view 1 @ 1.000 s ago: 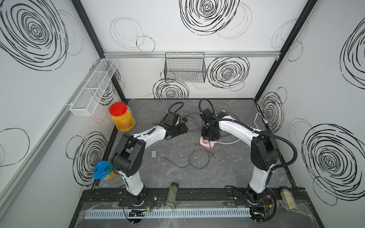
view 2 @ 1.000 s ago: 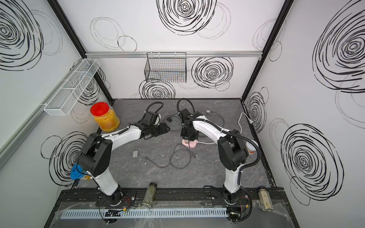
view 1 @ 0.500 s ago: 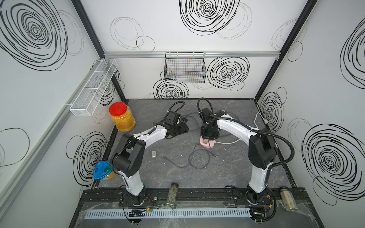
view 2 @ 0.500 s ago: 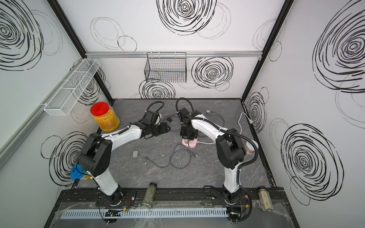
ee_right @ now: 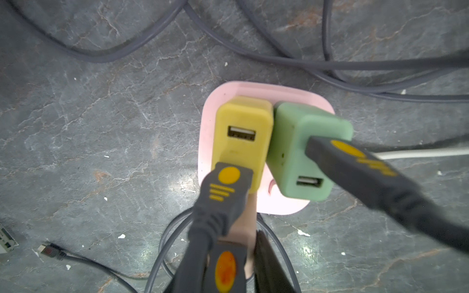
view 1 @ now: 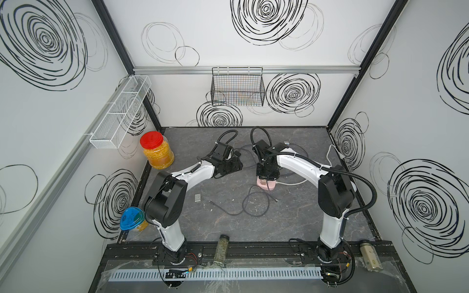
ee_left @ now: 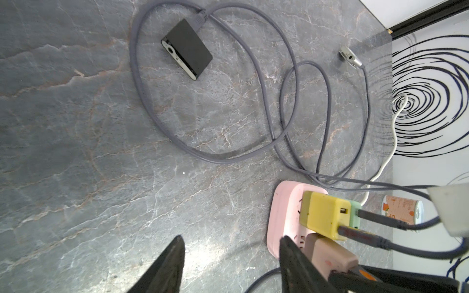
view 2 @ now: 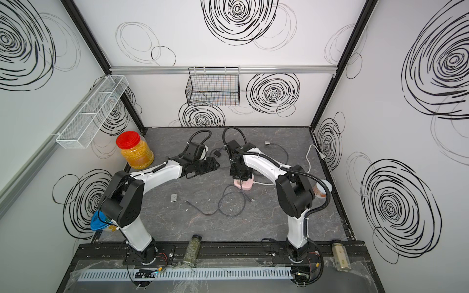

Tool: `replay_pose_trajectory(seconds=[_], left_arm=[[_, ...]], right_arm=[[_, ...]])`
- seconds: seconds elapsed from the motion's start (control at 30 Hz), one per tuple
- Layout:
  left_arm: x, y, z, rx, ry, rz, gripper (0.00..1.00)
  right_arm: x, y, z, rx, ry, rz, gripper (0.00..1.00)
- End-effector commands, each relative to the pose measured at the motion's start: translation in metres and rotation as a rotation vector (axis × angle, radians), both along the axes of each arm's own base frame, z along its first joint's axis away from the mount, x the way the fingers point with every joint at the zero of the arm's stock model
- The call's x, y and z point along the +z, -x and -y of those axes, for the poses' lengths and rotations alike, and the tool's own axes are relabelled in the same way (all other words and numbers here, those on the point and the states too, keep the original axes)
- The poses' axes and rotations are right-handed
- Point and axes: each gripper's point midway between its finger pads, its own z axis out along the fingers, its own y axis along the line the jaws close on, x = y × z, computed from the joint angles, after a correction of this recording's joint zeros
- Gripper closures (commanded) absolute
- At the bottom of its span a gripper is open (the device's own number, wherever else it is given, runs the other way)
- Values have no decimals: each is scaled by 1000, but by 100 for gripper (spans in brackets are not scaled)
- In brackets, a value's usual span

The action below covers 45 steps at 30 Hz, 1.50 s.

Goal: Charge mp3
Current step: Insert the plug into the socket.

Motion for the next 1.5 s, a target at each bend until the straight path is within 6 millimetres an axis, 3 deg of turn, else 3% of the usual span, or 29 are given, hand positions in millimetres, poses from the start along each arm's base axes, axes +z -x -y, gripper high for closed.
replay_pose_trajectory(seconds=[0.0, 0.13, 0.53, 0.77, 1.1, 1.33, 1.47], left_arm=[[5, -6, 2, -1, -9, 24, 37], [4, -7, 4, -1, -5, 23, 37], [2, -4, 3, 4, 1, 15, 38], [4, -7, -1, 14, -3, 24, 38], [1, -4, -3, 24, 8, 21, 38], [2, -3, -4, 23, 22, 23, 38], [0, -4, -6, 26, 21, 18, 38]], right_arm=[[-61, 24, 18, 14, 110, -123, 100], [-59, 30, 27, -5, 104, -118, 100], [-64, 7, 24, -10, 110, -53, 100], [-55, 21, 40, -37, 91, -41, 100], [-56, -1, 37, -105, 47, 10, 100], [-42, -5, 48, -42, 52, 53, 100], [-48, -5, 45, -13, 98, 10, 100]])
